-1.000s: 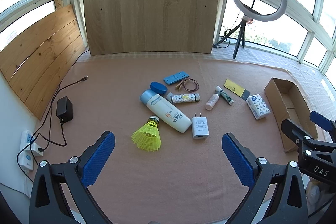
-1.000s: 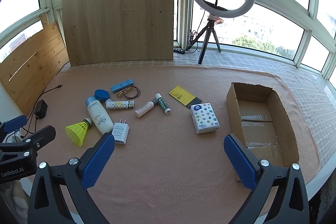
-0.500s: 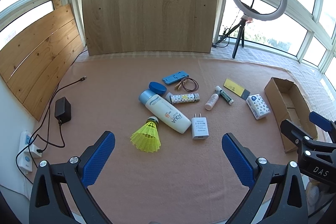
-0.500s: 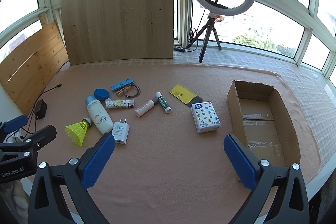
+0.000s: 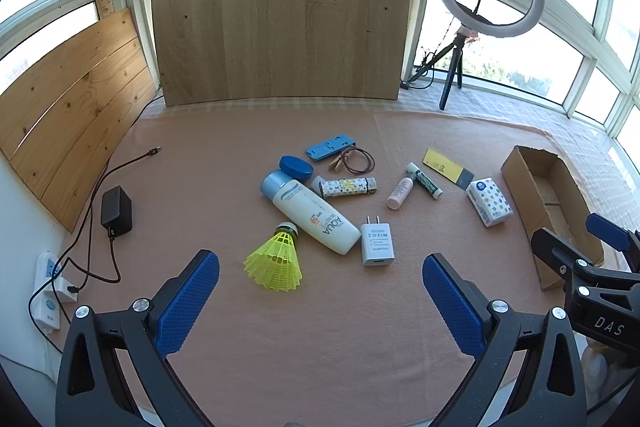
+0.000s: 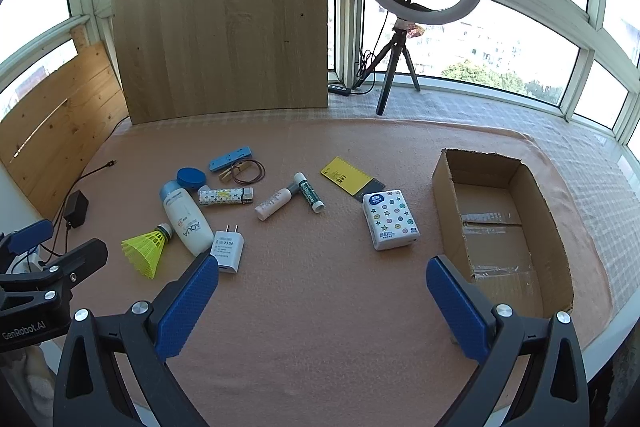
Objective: Organize objects
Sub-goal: 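Move the left tool toward the white USB charger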
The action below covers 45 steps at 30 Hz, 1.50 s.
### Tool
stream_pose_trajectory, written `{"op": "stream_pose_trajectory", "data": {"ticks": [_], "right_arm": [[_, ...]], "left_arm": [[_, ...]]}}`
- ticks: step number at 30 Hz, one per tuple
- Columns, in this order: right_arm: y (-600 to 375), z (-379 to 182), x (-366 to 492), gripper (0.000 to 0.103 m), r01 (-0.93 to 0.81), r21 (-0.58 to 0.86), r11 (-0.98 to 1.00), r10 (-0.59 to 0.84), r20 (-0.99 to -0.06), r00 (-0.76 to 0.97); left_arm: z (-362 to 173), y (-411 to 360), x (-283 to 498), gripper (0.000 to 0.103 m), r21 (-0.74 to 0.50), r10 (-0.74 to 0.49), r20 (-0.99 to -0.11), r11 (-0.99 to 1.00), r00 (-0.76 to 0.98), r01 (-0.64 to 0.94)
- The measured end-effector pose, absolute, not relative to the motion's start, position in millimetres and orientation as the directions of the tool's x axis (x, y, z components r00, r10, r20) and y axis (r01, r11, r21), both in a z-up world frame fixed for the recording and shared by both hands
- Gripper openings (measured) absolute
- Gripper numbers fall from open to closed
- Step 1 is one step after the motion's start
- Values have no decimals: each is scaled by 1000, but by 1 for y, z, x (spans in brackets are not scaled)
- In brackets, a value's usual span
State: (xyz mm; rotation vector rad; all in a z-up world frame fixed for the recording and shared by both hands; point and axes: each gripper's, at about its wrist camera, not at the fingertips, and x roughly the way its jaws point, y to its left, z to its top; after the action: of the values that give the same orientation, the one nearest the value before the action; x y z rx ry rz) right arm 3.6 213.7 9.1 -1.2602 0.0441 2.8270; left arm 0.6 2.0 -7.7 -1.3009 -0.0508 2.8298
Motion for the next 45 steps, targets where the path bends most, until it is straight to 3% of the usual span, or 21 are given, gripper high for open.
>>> {"op": "stream_pose_trajectory", "data": {"ticks": [33, 39, 41, 45], "right_arm": [[213, -20, -18, 101, 9, 81, -997, -70, -796, -601], [214, -30, -30, 87, 36, 124, -992, -122, -815, -566], [217, -33, -35, 79, 38, 146, -989, -143, -823, -550], [224, -41, -46, 73, 31, 200, -979, -187, -835, -517]], "left_arm": [[-43, 7, -22, 102, -109, 132, -801, -991, -584, -73], [-61, 9, -37, 94, -135, 160, -815, -987, -557, -86], [-68, 10, -42, 86, -136, 163, -825, -987, -541, -89], [-81, 15, -54, 79, -156, 190, -838, -982, -511, -109]]}}
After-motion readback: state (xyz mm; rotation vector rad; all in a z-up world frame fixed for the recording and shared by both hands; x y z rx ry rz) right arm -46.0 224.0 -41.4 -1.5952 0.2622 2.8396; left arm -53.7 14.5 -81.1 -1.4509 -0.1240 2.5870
